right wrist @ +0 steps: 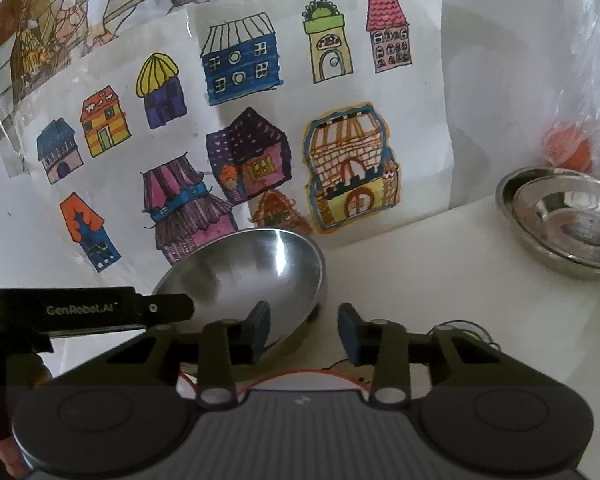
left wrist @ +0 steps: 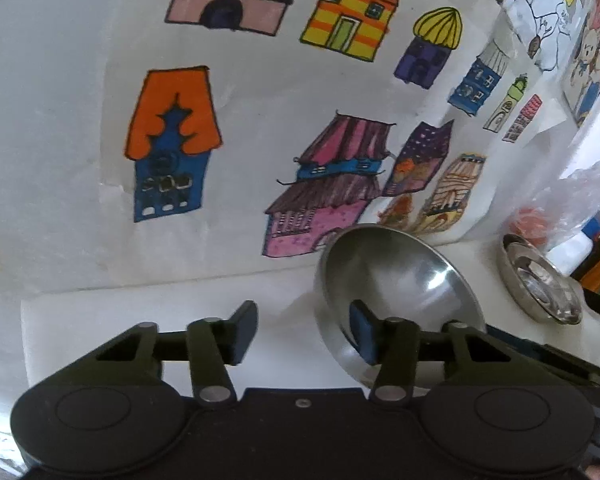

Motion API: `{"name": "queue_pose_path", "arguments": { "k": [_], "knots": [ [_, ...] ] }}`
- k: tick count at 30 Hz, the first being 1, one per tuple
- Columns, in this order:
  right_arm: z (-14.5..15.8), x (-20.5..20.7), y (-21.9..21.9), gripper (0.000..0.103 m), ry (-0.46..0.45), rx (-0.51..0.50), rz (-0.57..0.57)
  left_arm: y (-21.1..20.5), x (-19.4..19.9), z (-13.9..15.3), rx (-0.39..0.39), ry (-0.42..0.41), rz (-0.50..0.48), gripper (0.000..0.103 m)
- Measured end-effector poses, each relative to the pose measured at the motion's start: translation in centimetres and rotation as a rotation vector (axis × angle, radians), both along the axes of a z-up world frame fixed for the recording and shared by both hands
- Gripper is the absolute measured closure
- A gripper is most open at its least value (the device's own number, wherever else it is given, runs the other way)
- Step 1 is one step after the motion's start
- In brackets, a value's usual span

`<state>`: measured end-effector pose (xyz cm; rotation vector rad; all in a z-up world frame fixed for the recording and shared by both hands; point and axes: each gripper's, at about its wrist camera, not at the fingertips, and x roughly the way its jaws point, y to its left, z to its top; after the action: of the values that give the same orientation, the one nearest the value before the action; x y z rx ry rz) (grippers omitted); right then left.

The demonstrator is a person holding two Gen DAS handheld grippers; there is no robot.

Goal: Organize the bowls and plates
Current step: 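Close the left tool on the deep steel bowl rim while the right tool grips it too, then lift the deep steel bowl with both tools and carry it toward the white bowls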

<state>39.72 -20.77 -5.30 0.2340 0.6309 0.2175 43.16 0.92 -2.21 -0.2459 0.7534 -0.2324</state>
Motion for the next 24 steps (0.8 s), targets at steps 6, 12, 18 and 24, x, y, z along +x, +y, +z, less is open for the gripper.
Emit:
{"name": "queue_pose_path", "arguments": {
  "k": [6, 12, 18, 24],
  "knots": [
    [0.0, 0.2, 0.1, 0.073, 0.005, 0.013, -0.004, -0.4, 0.2, 0.3, -0.022, 0.008, -0.051, 0.08],
    [1.0, -0.1, -0.4, 0.074, -0.015, 0.031, -0.026, -0.1, -0.1, 0.4, -0.052, 0.014, -0.042, 0.081],
    [4.0, -2.0, -0.9, 0.074, -0.085, 0.033, -0.03, 0.3, -1.9, 2.4, -0.079, -0.038, -0.038, 0.082],
    [6.7, -5.3, -1.1, 0.074, -0.141, 0.053, -0.023, 0.5, -5.5, 6.1, -0.101, -0.118, -0.043, 0.082]
  ]
}}
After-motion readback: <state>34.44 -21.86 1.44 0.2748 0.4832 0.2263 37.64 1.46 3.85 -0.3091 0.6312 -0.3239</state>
